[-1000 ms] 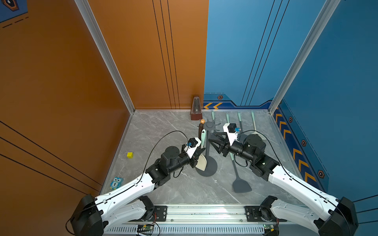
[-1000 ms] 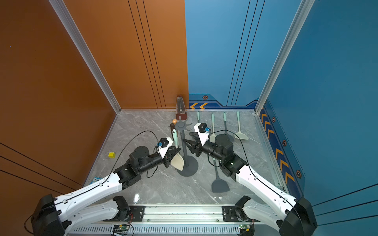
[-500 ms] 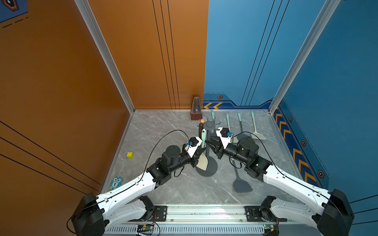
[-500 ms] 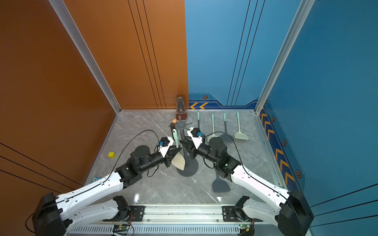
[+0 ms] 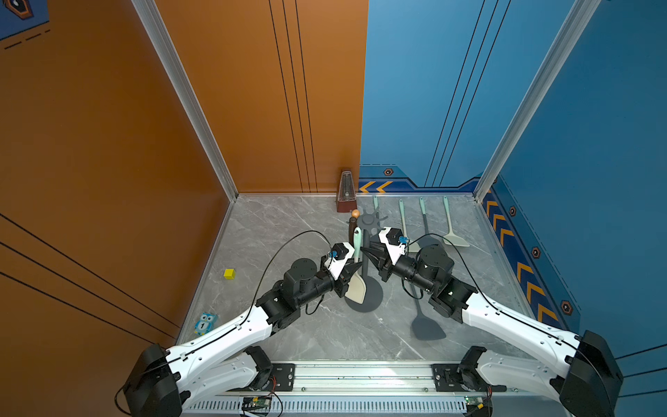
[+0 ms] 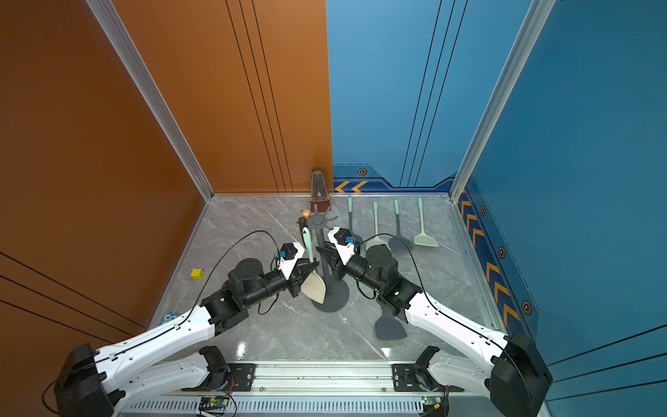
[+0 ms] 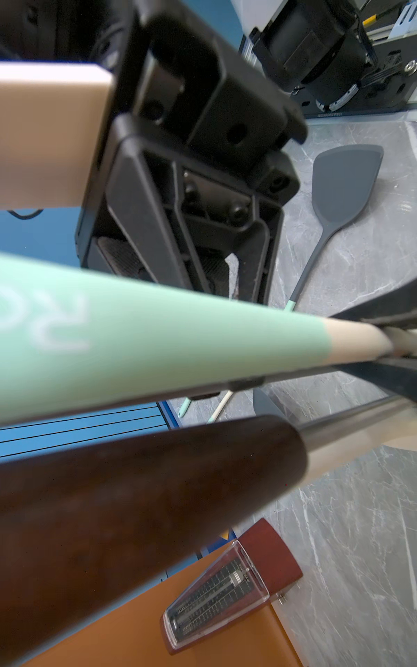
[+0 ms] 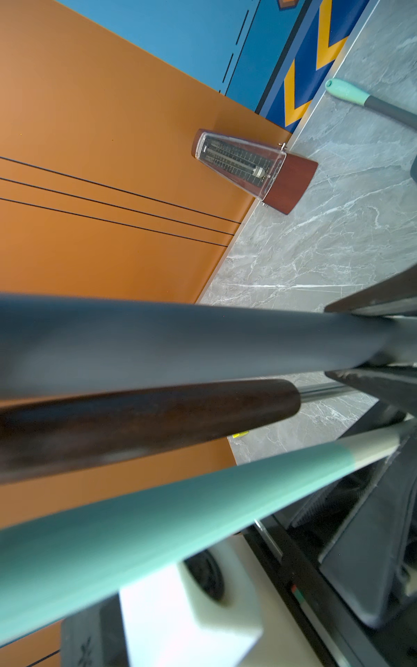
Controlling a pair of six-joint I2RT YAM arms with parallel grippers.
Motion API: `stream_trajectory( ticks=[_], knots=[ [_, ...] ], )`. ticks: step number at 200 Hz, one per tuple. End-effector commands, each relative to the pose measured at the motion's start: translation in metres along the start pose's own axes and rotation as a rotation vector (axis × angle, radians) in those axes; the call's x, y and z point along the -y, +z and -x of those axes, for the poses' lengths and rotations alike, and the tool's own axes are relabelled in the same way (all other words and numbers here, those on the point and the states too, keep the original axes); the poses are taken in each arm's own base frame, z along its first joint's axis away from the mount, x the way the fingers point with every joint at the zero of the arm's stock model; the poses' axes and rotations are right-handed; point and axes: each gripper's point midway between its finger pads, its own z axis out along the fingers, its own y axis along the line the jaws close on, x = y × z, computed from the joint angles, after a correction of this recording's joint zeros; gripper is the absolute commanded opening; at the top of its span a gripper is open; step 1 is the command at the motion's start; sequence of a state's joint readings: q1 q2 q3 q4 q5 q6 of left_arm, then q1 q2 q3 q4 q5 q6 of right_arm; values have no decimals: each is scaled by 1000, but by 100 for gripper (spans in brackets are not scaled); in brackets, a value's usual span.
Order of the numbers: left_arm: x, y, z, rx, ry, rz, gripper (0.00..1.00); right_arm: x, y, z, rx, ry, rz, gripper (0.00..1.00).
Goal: Take the spatula off the kitchen utensil rack
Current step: Take off the spatula from the rack.
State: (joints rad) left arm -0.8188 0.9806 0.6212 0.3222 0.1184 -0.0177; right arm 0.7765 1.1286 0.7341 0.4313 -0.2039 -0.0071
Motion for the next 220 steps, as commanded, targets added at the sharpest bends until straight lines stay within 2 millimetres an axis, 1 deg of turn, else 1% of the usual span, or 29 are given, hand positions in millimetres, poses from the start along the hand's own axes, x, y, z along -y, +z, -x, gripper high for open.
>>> stream_trajectory(
  ticks=[1,20,43,69,92,114,135,155,173,209,220],
  knots=[
    [5,-25,74,277,28,10,11,11,-3,-21,-56,-38,-73,0],
    [5,-28,72,280,27,18,10,15,-4,-22,-62,-46,-97,0],
    [6,-35,76,301,34,26,8,20,-6,-23,-68,-53,-130,0],
    [5,-43,82,326,38,42,4,26,-11,-23,-69,-68,-166,0],
    [6,-47,81,332,37,42,0,30,-14,-23,-69,-72,-191,0],
    [9,-55,82,351,30,36,0,30,-14,-24,-75,-72,-196,0],
    [13,-63,87,375,35,26,0,38,-15,-26,-77,-72,-240,0],
    [17,-69,91,394,39,7,0,42,-14,-26,-74,-71,-262,0],
    [21,-70,94,400,44,-12,0,46,-14,-25,-66,-69,-286,0],
    [24,-70,89,393,42,-23,0,50,-14,-22,-49,-63,-311,0],
    [24,-67,85,381,41,-25,0,50,-14,-21,-40,-62,-311,0]
  ],
)
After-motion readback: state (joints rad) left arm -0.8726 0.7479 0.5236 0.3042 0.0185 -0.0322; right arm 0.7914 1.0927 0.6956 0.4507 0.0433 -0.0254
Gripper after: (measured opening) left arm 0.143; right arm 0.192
